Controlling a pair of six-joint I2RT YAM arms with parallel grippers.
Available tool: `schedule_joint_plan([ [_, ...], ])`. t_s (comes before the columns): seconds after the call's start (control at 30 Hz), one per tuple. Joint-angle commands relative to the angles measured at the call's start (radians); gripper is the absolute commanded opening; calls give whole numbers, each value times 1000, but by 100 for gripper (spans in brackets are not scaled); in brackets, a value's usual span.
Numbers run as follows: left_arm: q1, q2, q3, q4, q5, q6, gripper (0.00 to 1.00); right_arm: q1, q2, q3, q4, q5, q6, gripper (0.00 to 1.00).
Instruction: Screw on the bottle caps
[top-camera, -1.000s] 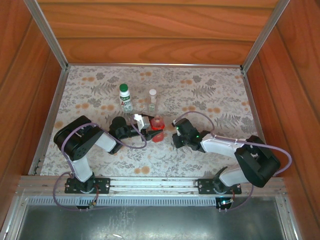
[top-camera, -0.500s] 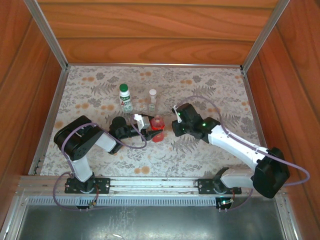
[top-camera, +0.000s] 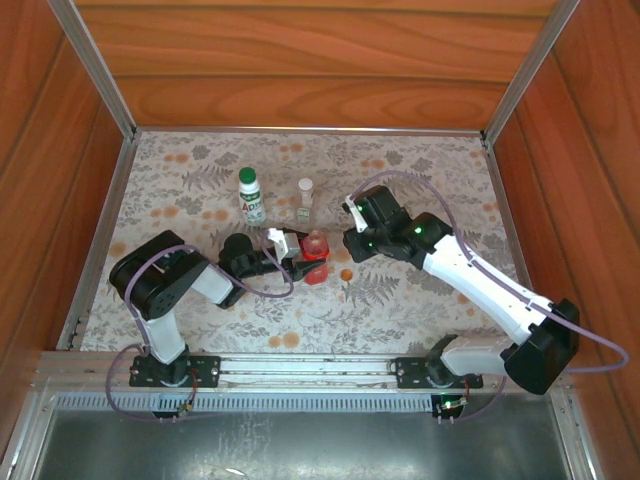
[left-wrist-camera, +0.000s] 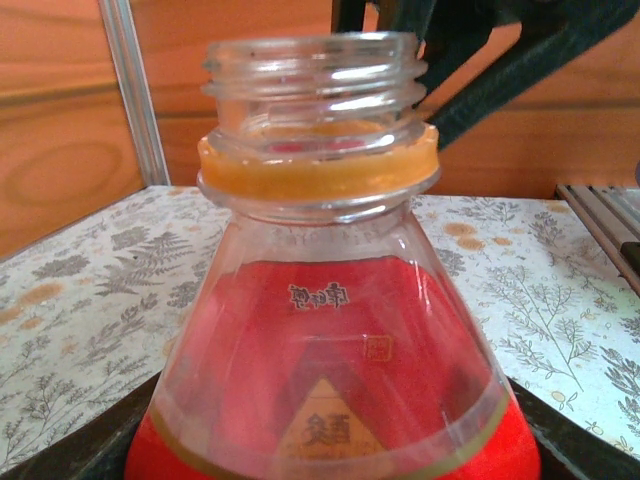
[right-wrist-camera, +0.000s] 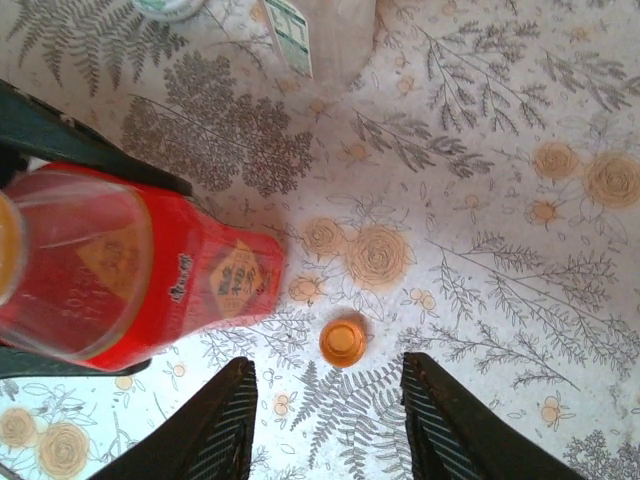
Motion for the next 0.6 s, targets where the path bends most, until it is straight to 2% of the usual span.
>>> schedule_joint_plan([
  [0.0,6,30,-9,-50,21,-9,65,6,11,-52,22,30,22,46],
  [0.13,8,24,-18,-50,15,-4,65,-12,52,-116,105,32,46,48],
  [0.37,9,27,-21,-51,10,5,65,-73,193,-193,245,-96,118,41],
  [0.57,10,17,-25,-49,13,5,69,-91,296,-199,293,-152,135,39],
])
